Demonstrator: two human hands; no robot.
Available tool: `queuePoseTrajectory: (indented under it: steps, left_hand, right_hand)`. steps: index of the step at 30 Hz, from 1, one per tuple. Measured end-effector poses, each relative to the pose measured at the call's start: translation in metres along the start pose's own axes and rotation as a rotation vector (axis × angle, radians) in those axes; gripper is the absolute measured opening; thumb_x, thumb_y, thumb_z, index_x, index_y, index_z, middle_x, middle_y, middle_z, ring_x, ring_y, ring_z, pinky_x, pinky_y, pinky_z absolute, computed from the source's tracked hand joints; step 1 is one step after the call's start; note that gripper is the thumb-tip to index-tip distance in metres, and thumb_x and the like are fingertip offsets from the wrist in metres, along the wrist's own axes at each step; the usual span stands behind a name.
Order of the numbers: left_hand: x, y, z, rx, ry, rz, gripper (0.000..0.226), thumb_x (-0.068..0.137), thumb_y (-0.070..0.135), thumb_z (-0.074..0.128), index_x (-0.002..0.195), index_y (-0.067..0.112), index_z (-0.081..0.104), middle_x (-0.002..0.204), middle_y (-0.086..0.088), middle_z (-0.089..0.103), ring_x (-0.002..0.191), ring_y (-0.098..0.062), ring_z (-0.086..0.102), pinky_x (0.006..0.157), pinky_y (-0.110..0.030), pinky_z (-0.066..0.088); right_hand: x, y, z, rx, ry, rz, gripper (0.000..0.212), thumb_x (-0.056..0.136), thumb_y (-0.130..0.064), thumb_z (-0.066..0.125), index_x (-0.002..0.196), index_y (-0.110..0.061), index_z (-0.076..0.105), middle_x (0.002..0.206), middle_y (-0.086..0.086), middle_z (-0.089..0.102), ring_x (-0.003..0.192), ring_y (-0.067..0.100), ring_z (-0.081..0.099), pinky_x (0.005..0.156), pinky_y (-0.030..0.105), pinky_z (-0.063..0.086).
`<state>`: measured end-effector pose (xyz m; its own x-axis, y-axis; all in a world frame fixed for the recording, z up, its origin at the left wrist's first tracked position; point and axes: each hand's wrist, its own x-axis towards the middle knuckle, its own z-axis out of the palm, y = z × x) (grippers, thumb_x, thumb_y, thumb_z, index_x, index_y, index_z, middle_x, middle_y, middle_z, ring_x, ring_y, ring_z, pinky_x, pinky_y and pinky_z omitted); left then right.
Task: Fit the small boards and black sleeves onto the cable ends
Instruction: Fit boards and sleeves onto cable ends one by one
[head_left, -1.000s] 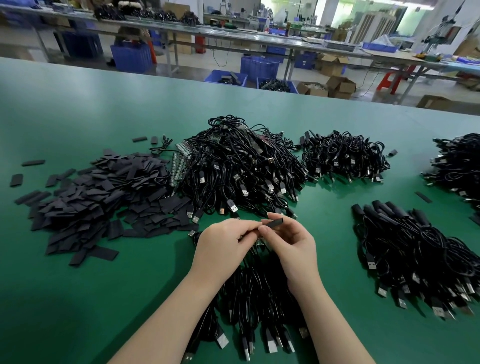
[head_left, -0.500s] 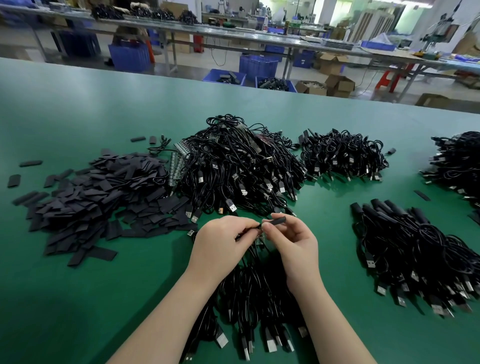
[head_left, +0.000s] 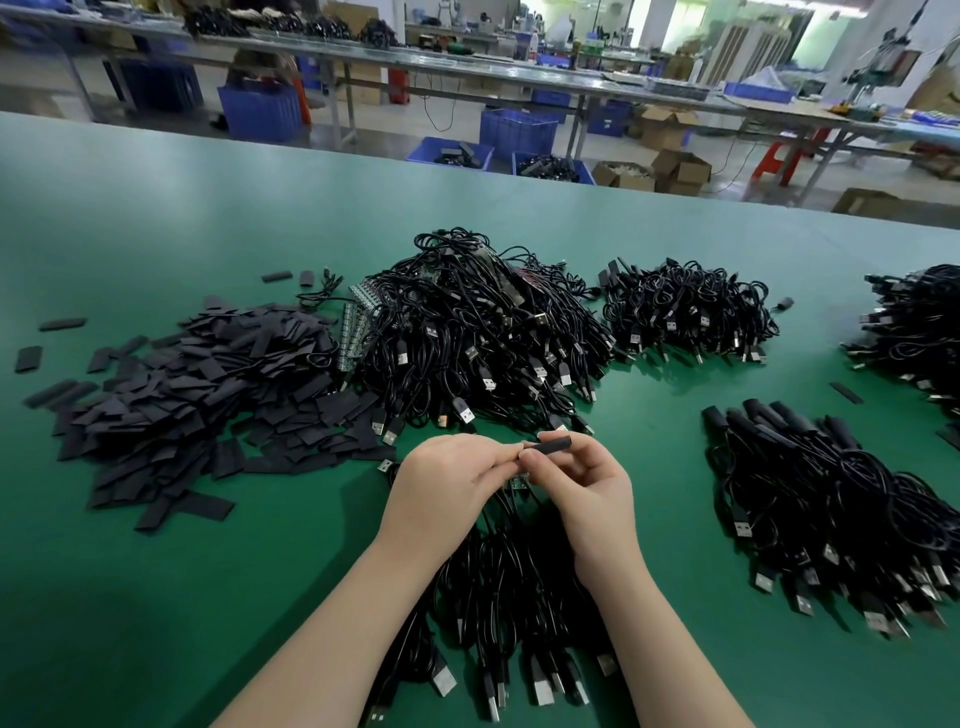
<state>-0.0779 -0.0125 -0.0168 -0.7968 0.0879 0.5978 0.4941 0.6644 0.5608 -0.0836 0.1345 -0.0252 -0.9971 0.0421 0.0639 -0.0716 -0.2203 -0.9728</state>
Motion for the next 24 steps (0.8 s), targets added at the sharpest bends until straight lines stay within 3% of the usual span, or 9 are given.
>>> queuePoseTrajectory:
  steps: [11, 19, 24]
  left_hand:
    - [-0.0012, -0.0003, 0.0020, -0.125, 0.010, -0.073, 0.019, 0.082, 0.029, 0.069, 0.096, 0.022, 0.079, 0.086, 0.011, 0.075, 0.086, -0.003, 0.064, 0.073, -0.023, 0.050]
    - [-0.0011, 0.0006, 0.0006, -0.058, 0.015, -0.015, 0.027, 0.084, 0.039, 0.062, 0.099, 0.024, 0.078, 0.084, 0.010, 0.075, 0.079, -0.006, 0.067, 0.069, -0.029, 0.052]
    - [-0.0020, 0.0043, 0.0017, -0.115, 0.042, -0.192, 0.019, 0.080, 0.036, 0.068, 0.097, 0.036, 0.075, 0.088, 0.019, 0.071, 0.082, 0.002, 0.064, 0.069, -0.028, 0.054]
  right_hand:
    - [0.0008, 0.0004, -0.0029, -0.010, -0.001, 0.033, 0.025, 0.083, -0.003, 0.076, 0.081, -0.028, 0.075, 0.067, 0.002, 0.068, 0.068, 0.008, 0.065, 0.069, 0.016, 0.052]
    - [0.0014, -0.0013, -0.0054, 0.027, -0.033, 0.059, 0.016, 0.082, 0.002, 0.073, 0.084, -0.014, 0.070, 0.068, 0.000, 0.068, 0.065, 0.007, 0.065, 0.066, 0.016, 0.052]
    - [0.0019, -0.0007, -0.0044, 0.032, -0.006, 0.052, 0.022, 0.083, 0.000, 0.073, 0.082, -0.022, 0.074, 0.068, -0.001, 0.069, 0.065, 0.005, 0.065, 0.065, 0.014, 0.052]
